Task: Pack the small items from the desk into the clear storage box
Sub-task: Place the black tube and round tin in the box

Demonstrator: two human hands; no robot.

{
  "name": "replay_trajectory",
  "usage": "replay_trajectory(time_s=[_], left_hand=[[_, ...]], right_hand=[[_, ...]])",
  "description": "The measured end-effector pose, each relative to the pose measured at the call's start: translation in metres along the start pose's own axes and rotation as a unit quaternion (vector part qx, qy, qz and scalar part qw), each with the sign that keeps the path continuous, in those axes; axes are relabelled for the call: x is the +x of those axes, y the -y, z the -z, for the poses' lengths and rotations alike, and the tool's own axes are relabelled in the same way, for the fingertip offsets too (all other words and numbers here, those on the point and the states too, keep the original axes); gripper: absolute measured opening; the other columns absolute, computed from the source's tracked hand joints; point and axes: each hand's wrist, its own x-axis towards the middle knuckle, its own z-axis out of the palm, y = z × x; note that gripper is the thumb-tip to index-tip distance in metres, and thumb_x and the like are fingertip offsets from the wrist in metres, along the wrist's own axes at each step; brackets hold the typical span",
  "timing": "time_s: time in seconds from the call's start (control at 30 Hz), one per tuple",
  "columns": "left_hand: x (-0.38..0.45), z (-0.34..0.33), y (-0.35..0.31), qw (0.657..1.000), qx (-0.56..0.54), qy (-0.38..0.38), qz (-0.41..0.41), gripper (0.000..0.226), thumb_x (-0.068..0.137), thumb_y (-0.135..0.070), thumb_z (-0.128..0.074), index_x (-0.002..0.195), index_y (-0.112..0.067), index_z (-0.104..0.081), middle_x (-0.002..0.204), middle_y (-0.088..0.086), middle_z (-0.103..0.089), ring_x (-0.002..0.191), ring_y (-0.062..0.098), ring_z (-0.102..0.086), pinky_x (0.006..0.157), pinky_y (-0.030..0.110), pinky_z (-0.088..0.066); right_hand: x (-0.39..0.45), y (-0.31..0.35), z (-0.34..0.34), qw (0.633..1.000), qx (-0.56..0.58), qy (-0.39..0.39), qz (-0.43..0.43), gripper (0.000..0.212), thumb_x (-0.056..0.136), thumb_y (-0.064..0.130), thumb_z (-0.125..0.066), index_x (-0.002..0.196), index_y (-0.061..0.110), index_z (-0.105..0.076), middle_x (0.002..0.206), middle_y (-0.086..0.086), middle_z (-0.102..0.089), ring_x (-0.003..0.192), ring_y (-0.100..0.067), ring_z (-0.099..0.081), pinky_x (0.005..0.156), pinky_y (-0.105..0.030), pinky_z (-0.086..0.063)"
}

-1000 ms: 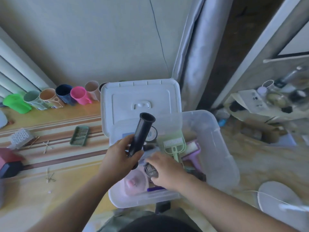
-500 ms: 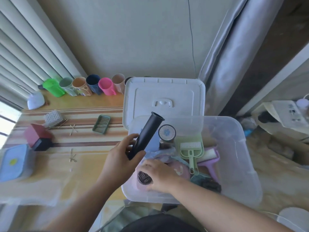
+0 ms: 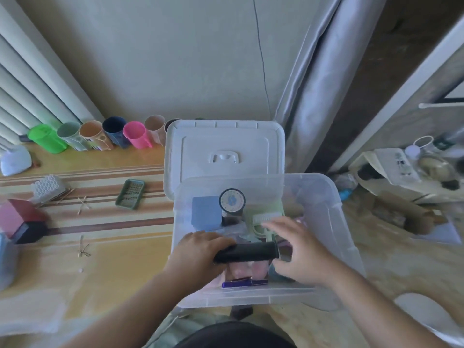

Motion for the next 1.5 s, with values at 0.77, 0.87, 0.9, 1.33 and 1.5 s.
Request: replay_trajectory(time_s=[0.77,0.87,0.9,1.33,1.5], left_hand=[[0.029,-0.068,-0.022,0.994,-0.054,0.083,-0.055,0.046,0.087,-0.035,-0.061,0.133,-0.041,-0.058,0.141,-0.013,-0.055,0.129,0.012,-0.050,0.105,0.036,-0.048],[0.026,-0.041,-0.013,0.994,-0.095,-0.005,-0.045,0.040,0.087,-0.033,-0.062,0.127,-0.036,-0.066,0.132,-0.011,-0.061,0.121,0.012,-0.055,0.101,0.032,-0.050],[0.023,-0.029,-0.006,0.992,-0.117,-0.033,-0.036,0.037,0.086,-0.033,-0.062,0.123,-0.033,-0.069,0.128,-0.009,-0.064,0.118,0.012,-0.058,0.099,0.032,-0.050],[-0.077,0.061,0.218,0.940,-0.127,-0.160,0.272,0.026,0.086,-0.025,-0.072,0.111,-0.035,-0.072,0.121,-0.018,-0.059,0.104,0.009,-0.057,0.087,0.034,-0.051],[-0.126,0.063,0.307,0.925,-0.141,-0.117,0.334,0.028,0.089,-0.027,-0.069,0.115,-0.037,-0.070,0.122,-0.019,-0.054,0.105,0.007,-0.055,0.090,0.028,-0.046]], right_hand=[[0.008,-0.058,-0.022,0.980,-0.143,0.073,-0.115,0.044,0.081,0.047,-0.076,0.123,0.041,-0.066,0.119,0.019,-0.062,0.105,-0.010,-0.061,0.088,-0.036,-0.057],[0.020,-0.025,-0.023,0.992,-0.109,-0.013,-0.056,0.044,0.087,0.049,-0.072,0.129,0.039,-0.066,0.118,0.021,-0.057,0.107,-0.005,-0.056,0.089,-0.034,-0.054],[0.028,-0.008,-0.025,0.995,-0.094,-0.028,-0.031,0.039,0.088,0.047,-0.072,0.126,0.038,-0.068,0.114,0.021,-0.058,0.104,-0.004,-0.056,0.088,-0.033,-0.054],[0.207,0.201,-0.105,0.978,-0.132,0.068,0.148,0.037,0.095,0.034,-0.060,0.132,0.033,-0.064,0.124,0.008,-0.053,0.117,-0.017,-0.051,0.093,-0.042,-0.052],[0.296,0.255,-0.159,0.957,-0.216,0.150,0.120,0.044,0.099,0.026,-0.054,0.142,0.036,-0.053,0.139,0.005,-0.046,0.111,-0.022,-0.053,0.089,-0.042,-0.053]])
